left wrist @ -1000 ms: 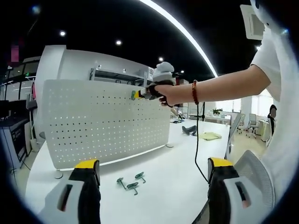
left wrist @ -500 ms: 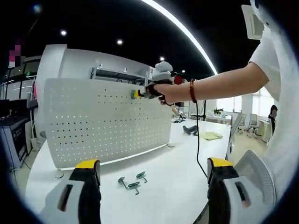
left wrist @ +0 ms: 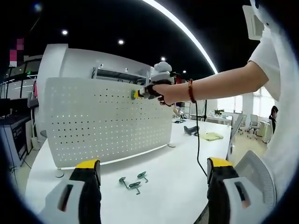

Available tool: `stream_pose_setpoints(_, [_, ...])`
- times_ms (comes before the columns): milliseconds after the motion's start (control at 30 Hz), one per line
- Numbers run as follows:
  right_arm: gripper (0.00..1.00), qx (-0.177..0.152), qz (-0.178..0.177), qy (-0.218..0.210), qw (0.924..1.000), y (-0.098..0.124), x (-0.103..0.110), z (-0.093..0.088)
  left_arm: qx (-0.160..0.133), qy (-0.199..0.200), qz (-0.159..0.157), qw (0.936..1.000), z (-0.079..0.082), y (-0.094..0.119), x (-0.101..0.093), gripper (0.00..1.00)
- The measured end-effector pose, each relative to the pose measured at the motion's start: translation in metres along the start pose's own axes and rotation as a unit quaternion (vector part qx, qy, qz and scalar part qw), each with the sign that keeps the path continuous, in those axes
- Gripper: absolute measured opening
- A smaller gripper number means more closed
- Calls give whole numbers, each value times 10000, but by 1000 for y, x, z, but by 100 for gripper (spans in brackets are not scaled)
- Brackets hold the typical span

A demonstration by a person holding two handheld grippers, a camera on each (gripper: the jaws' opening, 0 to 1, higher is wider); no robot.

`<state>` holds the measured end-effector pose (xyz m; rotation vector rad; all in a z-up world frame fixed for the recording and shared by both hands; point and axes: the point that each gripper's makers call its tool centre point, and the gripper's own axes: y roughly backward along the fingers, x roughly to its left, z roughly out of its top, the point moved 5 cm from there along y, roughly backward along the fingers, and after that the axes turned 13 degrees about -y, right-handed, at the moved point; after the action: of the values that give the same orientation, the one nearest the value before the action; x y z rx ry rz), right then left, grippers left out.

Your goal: Insert the hook assembly into the mounting plate slot until the hook locks in place.

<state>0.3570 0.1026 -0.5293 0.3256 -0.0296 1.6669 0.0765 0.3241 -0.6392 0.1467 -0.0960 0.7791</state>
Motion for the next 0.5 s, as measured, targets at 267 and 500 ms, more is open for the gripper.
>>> stream_pose_setpoints(267, [1, -51, -83, 78, 9999, -3, -1, -1, 1, 14, 26, 10000, 0, 2, 1, 96])
stream_pose_setpoints(500, [2, 70, -48, 101, 9999, -3, 1, 0, 7, 10, 31, 10000, 0, 1, 1, 96])
